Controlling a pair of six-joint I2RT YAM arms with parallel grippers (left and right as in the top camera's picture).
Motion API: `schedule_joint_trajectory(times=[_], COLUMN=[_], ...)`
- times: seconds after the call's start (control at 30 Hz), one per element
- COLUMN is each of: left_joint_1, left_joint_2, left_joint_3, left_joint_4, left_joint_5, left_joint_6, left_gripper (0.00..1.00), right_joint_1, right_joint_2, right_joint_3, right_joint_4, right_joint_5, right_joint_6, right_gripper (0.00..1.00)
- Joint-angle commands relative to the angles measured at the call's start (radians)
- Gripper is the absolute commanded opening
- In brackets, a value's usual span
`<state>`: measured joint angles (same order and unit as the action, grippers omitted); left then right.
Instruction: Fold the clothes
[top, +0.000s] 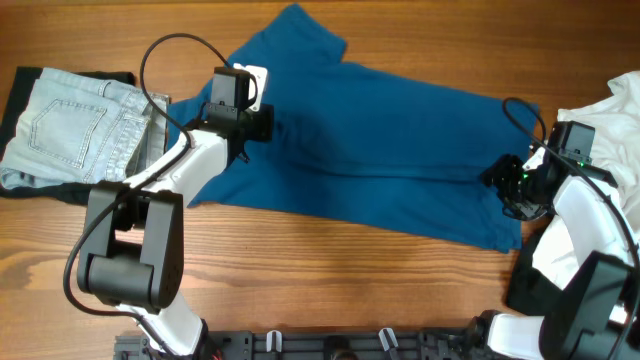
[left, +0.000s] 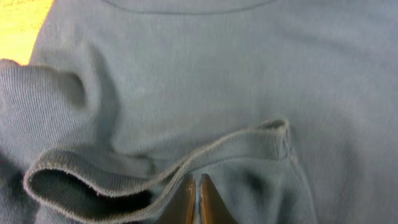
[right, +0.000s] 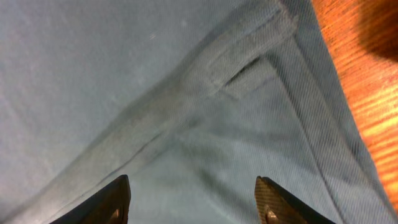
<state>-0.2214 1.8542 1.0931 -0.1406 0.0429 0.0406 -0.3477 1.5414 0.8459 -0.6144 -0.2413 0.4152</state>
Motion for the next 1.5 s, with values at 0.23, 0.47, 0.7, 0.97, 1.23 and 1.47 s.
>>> schedule_joint_trajectory(times=[0.23,0.47,0.7,0.97,1.23,1.47], left_joint_1=[0.022,0.146,0.213,0.208,0.175,0.196], left_joint_2=[-0.181,-0.229,-0.217,-0.21,-0.24,-0.223], left_joint_3=[0.007,0.006,0.004,0.007,0.119,0.137], left_joint_4=[-0.237,-0.486,-0.614,-0.612,-0.626,-0.737], left_joint_5=[-0.091,-0.087,-0.048,0.019,0.02,-0.046], left_joint_6=[-0.113,-0.235,-0.237,-0.235,-0.153,-0.218], left_gripper=[0.37,0.5,0.5,0.37,0.56,0.56], right_joint_1=[0.0,-0.034,-0.116,-0.124,-0.104,-0.084], right_joint_2=[0.032,0.032,0.039,0.091,0.119,0.124], right_joint_3=[0.008,0.008,0.008,0.008,0.109,0.218], right_joint_4=[-0.069,-0.053,0.061,0.277,0.319,-0.026], right_joint_5=[0.028,0.174,0.049,-0.143,-0.224,-0.219], right_joint_6=[-0.019,0.042,-0.038,-0.068,-0.023,-0.109], right_gripper=[0.73,0.83,0.83,0.73,0.74,0.84])
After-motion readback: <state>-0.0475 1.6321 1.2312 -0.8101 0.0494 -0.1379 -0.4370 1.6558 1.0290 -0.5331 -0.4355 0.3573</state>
